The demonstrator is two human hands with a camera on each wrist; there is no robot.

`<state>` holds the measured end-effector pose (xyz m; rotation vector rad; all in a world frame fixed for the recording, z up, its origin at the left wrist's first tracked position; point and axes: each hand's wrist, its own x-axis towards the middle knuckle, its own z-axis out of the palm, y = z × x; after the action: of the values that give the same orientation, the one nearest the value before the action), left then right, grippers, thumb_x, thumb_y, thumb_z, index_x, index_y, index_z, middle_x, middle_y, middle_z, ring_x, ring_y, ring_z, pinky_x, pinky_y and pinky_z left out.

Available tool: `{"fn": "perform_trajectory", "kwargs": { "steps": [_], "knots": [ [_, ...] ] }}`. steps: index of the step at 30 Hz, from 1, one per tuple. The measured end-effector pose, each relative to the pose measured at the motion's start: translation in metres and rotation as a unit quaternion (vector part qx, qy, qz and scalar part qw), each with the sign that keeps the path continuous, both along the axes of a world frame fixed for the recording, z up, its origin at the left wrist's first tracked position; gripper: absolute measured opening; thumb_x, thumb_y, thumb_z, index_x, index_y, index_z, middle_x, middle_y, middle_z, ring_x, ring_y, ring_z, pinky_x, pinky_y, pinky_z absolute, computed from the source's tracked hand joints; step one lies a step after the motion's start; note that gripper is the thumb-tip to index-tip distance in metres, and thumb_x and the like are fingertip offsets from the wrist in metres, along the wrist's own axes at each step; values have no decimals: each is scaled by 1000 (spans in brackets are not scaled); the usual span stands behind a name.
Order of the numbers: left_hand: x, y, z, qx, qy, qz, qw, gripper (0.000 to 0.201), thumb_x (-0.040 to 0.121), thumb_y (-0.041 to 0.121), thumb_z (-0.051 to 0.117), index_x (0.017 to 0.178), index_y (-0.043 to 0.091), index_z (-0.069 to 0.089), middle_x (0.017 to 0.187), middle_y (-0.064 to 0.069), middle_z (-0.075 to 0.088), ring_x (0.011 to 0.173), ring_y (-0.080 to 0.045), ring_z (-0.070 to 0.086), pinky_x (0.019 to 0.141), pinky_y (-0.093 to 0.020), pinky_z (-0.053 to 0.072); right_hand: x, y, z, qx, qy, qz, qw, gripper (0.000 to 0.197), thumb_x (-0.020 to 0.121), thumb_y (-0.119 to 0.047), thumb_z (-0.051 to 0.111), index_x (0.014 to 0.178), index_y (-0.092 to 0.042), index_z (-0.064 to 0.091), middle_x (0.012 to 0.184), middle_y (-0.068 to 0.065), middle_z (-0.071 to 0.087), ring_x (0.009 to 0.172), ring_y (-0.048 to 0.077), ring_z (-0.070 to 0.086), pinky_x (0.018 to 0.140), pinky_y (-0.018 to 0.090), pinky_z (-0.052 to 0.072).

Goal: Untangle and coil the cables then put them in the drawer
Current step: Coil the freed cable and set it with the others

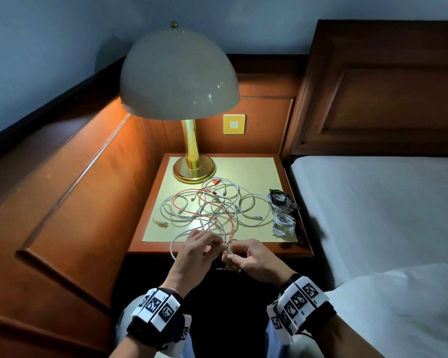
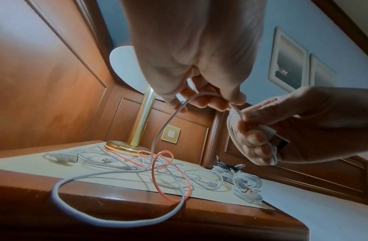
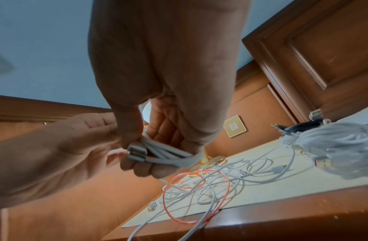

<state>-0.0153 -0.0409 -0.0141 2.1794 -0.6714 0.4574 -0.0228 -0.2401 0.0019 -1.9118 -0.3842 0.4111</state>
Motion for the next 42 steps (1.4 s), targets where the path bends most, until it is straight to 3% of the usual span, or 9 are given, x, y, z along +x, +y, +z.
{"fn": "perform_trajectory", "kwargs": {
  "steps": [4, 8, 12, 20, 24, 30, 36, 38, 42],
  "knots": [
    [5, 10, -3, -60, 27, 50, 997, 31, 95, 44, 59, 99, 15, 69, 99, 8, 67, 96, -3, 61, 84, -13, 47, -12, 2, -2, 32, -12, -41, 999, 28, 96, -14, 63, 69, -7, 61, 68, -4, 61, 66, 8, 55, 67, 23, 42],
    [11, 24, -6, -137, 134, 148, 970, 27, 101, 38, 53, 115, 18, 62, 111, 2, 64, 104, -5, 61, 85, -19, 50, -21, -2, -2, 70, 1, -71, 995, 31, 96, -18, 65, 65, -18, 62, 70, -1, 63, 67, 12, 56, 68, 28, 43],
    [28, 28, -26, -42, 213, 173, 961, 34, 101, 31, 56, 133, 20, 53, 126, -2, 59, 114, -17, 56, 101, -40, 49, -27, -1, 8, 96, 7, -62, 993, 25, 97, -15, 63, 73, -15, 65, 73, 0, 65, 71, 13, 58, 71, 26, 45],
    [68, 11, -59, 80, 272, 173, 943, 59, 95, 49, 59, 147, 25, 45, 148, -2, 47, 135, -25, 43, 111, -42, 38, -32, 0, 25, 119, 3, -48, 992, 21, 98, -18, 63, 83, -3, 66, 77, 3, 66, 76, 15, 60, 77, 29, 47],
    [81, 8, -69, 116, 284, 203, 930, 56, 94, 46, 59, 146, 30, 46, 146, -1, 53, 128, -27, 53, 106, -47, 46, -34, -1, 30, 117, 2, -48, 992, 21, 98, -17, 63, 82, -2, 66, 76, 4, 65, 76, 16, 60, 78, 31, 47],
    [94, 9, -68, 143, 290, 231, 918, 39, 97, 34, 58, 136, 28, 60, 134, -2, 62, 123, -31, 54, 98, -46, 49, -39, -11, 43, 142, -1, -43, 989, 22, 97, -12, 62, 82, 2, 67, 76, 2, 65, 73, 10, 57, 74, 21, 42],
    [102, 6, -57, 125, 282, 254, 917, 19, 95, 28, 58, 96, 19, 74, 105, -10, 65, 102, -38, 60, 81, -39, 49, -47, -19, 49, 158, 17, -33, 987, 18, 97, -8, 62, 85, 4, 67, 77, 5, 65, 74, 12, 57, 73, 23, 42],
    [104, 5, -56, 124, 300, 250, 912, 24, 94, 30, 61, 113, 21, 74, 117, -10, 64, 112, -36, 58, 90, -42, 50, -48, -22, 48, 156, 20, -39, 987, 19, 97, -11, 62, 85, 2, 68, 76, 7, 65, 73, 15, 55, 71, 26, 41],
    [104, 7, -52, 73, 344, 175, 920, 68, 89, 30, 73, 150, 22, 45, 138, -8, 50, 127, -25, 50, 108, -37, 41, -44, -26, 35, 127, 9, -54, 990, 22, 96, -15, 62, 81, 0, 68, 78, 9, 64, 73, 19, 55, 72, 31, 41]
  ]
}}
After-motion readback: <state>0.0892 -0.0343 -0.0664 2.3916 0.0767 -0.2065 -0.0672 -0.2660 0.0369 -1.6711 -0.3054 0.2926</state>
